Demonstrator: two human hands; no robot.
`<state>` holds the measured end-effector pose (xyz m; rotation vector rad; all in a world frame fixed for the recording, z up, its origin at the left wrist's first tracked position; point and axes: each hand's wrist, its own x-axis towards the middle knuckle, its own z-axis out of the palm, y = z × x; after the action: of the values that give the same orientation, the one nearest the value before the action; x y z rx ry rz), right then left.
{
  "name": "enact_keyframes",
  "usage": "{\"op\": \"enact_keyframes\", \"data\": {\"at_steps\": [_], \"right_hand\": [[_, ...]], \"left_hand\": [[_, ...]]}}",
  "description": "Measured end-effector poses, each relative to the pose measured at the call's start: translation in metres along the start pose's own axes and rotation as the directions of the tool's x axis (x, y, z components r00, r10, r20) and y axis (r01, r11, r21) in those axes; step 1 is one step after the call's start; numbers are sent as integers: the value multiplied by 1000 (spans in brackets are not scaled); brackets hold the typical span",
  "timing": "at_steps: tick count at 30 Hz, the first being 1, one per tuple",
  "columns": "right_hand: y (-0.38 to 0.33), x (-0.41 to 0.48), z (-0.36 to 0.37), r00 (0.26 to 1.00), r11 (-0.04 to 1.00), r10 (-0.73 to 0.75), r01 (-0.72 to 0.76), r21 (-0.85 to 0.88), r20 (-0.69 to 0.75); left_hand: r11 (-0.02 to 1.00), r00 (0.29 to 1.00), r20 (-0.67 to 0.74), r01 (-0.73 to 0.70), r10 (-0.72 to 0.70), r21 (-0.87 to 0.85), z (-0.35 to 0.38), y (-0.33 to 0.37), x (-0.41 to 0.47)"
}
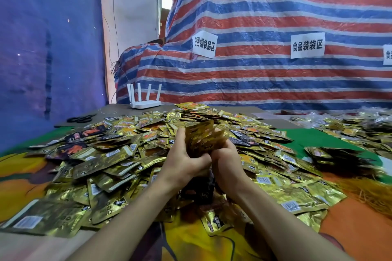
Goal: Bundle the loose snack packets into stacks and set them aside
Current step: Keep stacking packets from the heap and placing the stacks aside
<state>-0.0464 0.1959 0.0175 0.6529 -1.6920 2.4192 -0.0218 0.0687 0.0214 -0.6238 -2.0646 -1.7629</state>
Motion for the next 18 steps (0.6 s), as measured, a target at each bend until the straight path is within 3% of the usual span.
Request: {"op": "enact_keyframes", "data": {"at_steps": [8,11,14,16,18], "right_hand": [[-8,-4,-4,978,983,12,26,-181,207],[-17,-5,-2,944,986,120,-76,-151,307],[-20,-6,-5,955,989,92,-55,-137,283],[-21,-7,-7,971,969,49,10,-245,236],[-23,-9,-7,981,880,11,83,-469,194]], "left_hand": [[980,987,140,-101,78,171,-16,10,2],[988,973,196,-136,120,69,-17,12,-1],[994,984,146,-104,107,-25,-11,11,-1],[992,992,86,-83,90,-91,-6,13,-2],[983,988,44,-144,150,-111,-3,16,-4]]}}
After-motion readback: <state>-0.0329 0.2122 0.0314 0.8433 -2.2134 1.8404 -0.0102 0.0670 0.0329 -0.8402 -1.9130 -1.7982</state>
